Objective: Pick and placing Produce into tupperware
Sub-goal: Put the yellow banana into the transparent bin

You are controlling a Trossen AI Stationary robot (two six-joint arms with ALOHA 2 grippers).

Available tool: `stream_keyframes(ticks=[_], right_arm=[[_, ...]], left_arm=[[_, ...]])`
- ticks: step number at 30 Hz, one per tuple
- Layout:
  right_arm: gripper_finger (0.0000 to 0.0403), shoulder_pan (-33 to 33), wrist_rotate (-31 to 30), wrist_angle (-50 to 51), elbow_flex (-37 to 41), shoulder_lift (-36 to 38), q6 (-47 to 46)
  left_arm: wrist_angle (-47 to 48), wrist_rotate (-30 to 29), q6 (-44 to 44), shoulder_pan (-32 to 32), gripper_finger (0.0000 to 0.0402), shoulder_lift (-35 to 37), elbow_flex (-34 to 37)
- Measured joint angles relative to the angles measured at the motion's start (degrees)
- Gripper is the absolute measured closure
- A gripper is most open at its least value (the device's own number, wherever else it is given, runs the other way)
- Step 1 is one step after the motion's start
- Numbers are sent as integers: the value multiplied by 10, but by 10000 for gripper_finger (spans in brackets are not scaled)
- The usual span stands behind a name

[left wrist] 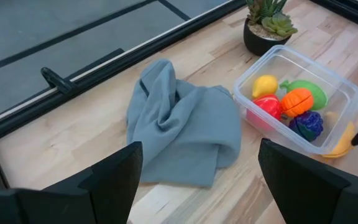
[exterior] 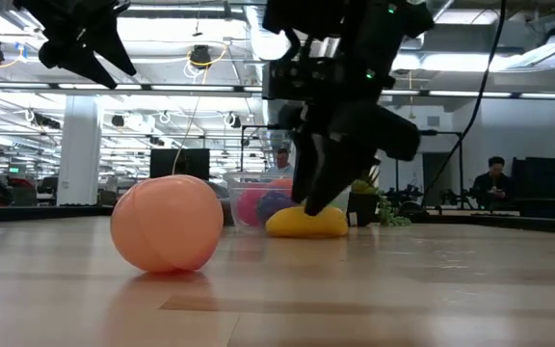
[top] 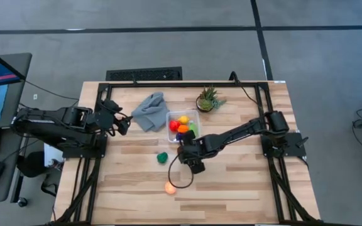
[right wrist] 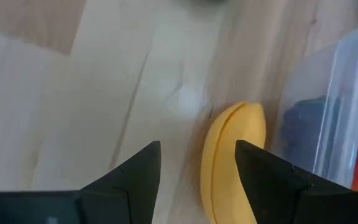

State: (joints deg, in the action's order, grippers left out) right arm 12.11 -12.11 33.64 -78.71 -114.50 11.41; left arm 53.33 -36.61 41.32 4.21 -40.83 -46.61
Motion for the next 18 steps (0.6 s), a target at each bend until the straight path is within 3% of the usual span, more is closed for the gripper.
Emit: stream_keyframes(ticks=[18], right_arm=[[173,-7,-37,44,-12,-1,-41]], left_arm=[[3,-17,5,41,93,0,0]])
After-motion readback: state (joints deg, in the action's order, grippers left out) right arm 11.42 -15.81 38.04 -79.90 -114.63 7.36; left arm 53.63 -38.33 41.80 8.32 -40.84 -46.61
